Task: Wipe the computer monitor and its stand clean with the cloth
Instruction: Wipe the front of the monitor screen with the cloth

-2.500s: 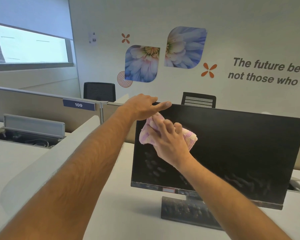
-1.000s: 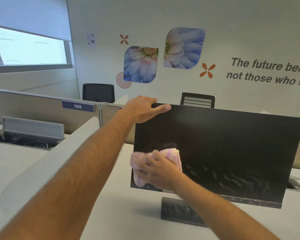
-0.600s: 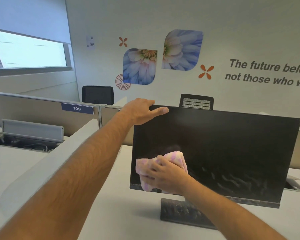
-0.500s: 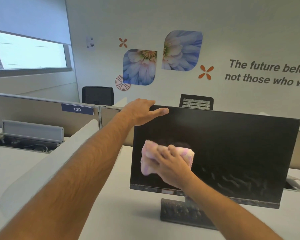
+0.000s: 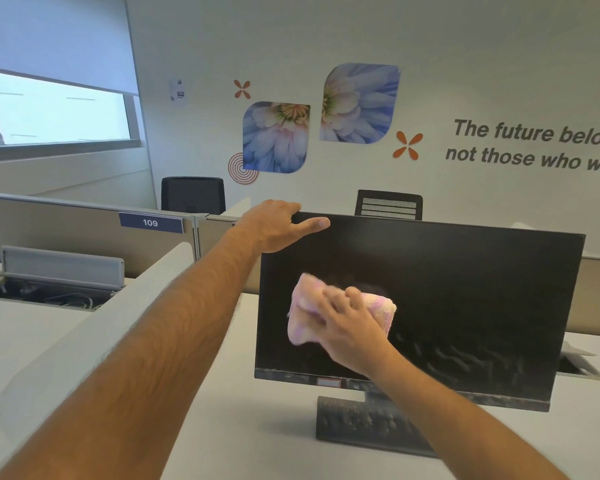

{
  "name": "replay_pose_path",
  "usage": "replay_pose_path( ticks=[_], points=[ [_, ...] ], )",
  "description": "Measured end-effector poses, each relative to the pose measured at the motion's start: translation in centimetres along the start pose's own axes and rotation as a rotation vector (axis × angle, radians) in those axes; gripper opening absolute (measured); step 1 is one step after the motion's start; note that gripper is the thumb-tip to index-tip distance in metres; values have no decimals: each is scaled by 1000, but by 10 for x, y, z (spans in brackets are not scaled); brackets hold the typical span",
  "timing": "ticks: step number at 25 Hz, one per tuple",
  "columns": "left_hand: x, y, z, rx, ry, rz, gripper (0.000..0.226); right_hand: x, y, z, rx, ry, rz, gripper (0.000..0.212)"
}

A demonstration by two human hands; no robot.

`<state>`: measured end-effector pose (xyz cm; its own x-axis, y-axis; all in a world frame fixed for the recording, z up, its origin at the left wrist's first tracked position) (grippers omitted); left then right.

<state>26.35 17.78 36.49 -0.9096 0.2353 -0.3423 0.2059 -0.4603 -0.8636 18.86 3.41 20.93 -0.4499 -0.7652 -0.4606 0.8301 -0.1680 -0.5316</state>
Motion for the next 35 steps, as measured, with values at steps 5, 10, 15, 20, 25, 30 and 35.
replay_pose_path(
  ticks=[5, 10, 15, 20, 25, 30, 35],
  points=[
    [2, 1, 2, 1, -2, 2, 107, 8, 1, 9, 45, -84, -14, 62],
    [1, 2, -1, -3, -12, 12, 107, 23, 5, -2, 60, -246, -30, 67],
    [-4, 4, -1, -18, -10, 34, 105, 27, 3, 43, -58, 181, -40, 66],
    [-4, 6, -2, -31, -26, 55, 104, 54, 7, 15, 77, -293, -43, 75],
    [-5, 6, 3, -47, -31, 82, 106, 52, 10, 33, 4, -24, -60, 71],
    [-4, 9, 4, -126, -26, 96, 105, 62, 10, 46, 25, -21, -57, 72],
    [-4, 11, 6, -159, -35, 93, 108, 81, 15, 29, 92, -261, -83, 77]
  ],
)
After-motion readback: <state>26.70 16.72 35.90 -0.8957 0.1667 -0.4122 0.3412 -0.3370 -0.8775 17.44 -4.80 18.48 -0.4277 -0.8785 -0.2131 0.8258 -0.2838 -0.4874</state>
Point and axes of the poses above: each hand's wrist, its own x-axis away from the middle knuckle, its own y-axis out of the palm, z = x × y, the point moved 6 cm from there along -x, towards the middle knuckle, and after that the axes turned 11 degrees about x, right-handed, at the moved point
